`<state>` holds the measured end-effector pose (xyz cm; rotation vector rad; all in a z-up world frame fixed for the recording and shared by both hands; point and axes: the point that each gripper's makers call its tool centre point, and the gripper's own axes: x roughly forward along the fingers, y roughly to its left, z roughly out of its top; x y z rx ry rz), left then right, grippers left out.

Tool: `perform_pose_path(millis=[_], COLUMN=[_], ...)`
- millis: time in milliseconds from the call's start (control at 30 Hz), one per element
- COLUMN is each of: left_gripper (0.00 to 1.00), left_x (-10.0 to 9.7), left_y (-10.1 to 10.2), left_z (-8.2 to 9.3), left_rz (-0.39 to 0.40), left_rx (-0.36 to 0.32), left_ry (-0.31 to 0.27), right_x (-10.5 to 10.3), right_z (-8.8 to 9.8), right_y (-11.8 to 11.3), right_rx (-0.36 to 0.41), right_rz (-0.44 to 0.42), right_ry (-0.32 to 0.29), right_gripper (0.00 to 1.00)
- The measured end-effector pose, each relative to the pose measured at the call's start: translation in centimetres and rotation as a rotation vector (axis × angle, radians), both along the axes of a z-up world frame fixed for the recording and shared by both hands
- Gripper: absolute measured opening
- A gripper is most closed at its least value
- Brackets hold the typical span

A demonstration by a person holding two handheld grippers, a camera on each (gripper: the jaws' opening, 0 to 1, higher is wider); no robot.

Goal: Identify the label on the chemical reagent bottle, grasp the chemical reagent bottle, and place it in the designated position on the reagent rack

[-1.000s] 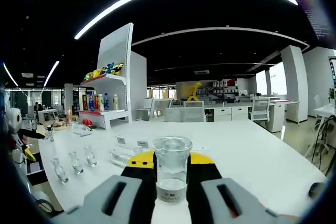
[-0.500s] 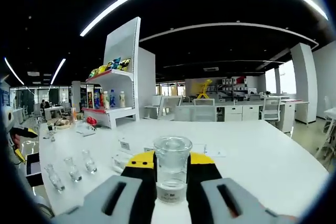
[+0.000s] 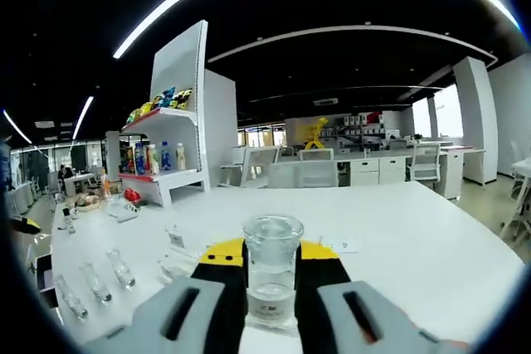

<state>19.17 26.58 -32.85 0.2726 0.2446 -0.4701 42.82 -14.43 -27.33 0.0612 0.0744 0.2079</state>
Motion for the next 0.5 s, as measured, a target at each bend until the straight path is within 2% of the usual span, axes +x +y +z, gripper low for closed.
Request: perform_pose_path(millis=[233, 500], left_gripper=[0.89, 0.89], left_x=[0.1, 0.3], left_y=[0.0, 0.5], left_z=[-0.2, -0.6], left_rz=[0.003, 0.017], left_rx=[0.002, 0.005], left_ry=[0.006, 0.02], right_x=[2.3, 4.6], right_z=[-0.3, -2.5], right_y=[1.1, 2.0], right_rx=[-0.001, -0.012], right_rz=[-0.02, -0.035], right_ry=[-0.018, 0.0], right_gripper=[0.18, 0.18])
